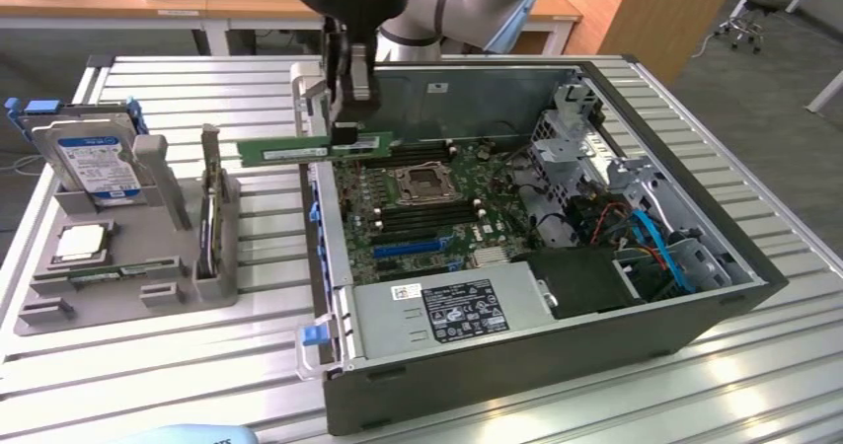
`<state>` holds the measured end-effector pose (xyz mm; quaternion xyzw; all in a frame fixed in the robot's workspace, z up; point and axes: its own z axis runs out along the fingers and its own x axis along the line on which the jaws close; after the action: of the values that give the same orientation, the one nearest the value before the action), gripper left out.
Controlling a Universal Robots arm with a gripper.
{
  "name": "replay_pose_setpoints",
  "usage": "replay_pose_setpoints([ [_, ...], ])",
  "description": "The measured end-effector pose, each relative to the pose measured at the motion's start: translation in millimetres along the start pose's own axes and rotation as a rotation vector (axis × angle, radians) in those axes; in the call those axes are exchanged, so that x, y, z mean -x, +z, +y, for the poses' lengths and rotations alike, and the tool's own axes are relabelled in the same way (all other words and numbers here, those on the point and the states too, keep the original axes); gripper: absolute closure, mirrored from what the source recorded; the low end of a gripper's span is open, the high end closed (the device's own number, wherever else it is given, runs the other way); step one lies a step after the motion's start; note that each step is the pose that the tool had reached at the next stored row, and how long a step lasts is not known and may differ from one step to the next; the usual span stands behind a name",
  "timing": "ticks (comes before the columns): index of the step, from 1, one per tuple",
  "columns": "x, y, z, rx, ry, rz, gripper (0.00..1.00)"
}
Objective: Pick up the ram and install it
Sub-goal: 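Pick up the ram and move it above insertion slot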
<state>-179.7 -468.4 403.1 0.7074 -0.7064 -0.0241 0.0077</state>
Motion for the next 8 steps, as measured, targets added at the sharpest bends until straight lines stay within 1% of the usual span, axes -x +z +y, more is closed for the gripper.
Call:
replay_pose_setpoints([
  [8, 0.0, -1.0, -21.9, 0.0, 0.0, 0.0, 0.89],
])
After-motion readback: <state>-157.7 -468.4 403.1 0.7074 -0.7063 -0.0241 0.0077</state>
